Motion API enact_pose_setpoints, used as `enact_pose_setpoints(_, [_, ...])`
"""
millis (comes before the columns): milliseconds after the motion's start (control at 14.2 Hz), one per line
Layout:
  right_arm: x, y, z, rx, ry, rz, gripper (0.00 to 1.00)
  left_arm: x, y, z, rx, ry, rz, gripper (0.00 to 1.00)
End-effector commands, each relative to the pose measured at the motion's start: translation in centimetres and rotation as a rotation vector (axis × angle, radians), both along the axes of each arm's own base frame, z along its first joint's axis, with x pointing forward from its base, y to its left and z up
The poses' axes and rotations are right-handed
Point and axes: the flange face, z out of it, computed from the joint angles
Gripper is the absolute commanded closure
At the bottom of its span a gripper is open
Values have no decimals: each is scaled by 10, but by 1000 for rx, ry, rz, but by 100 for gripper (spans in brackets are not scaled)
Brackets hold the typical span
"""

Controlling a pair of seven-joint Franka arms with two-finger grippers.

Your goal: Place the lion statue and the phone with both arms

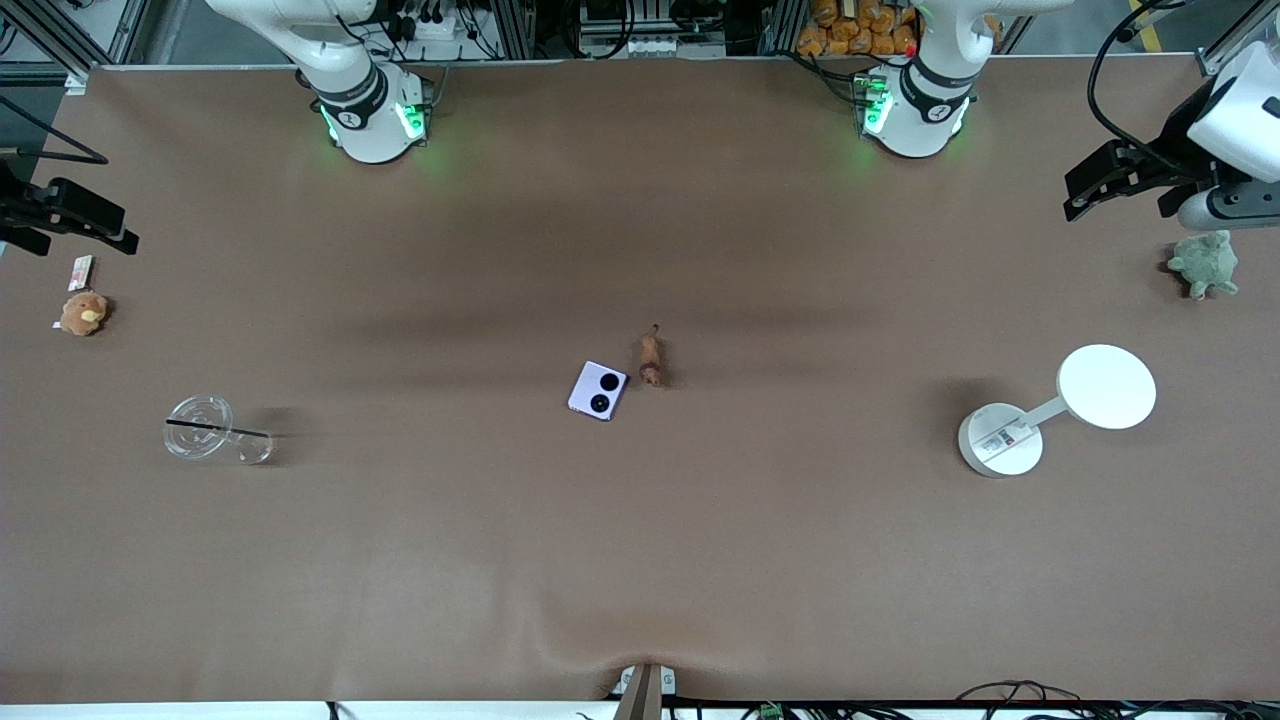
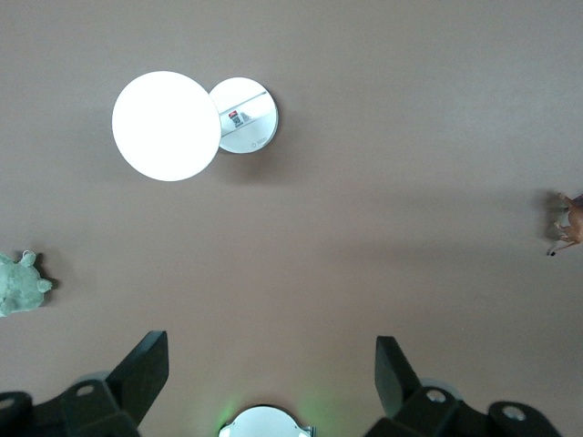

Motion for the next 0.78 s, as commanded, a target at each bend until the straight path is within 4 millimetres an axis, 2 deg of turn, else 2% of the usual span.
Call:
enact_pose_setpoints(0, [-2,1,4,-8,-6,0,0,2,-2,2,-11,12,6,0])
enact_pose_setpoints(212, [-2,7,2,-8,2,13,0,7,-2,-1,-11,10,5,0])
enact_pose_setpoints(423, [-3,-4,7,-9,-4,-12,0,10,-5,-4,-15,9,1,0])
enact_pose_setpoints(705, [-1,14,7,-9,-7,25,0,16,-10,-14,-18,14,-5,0])
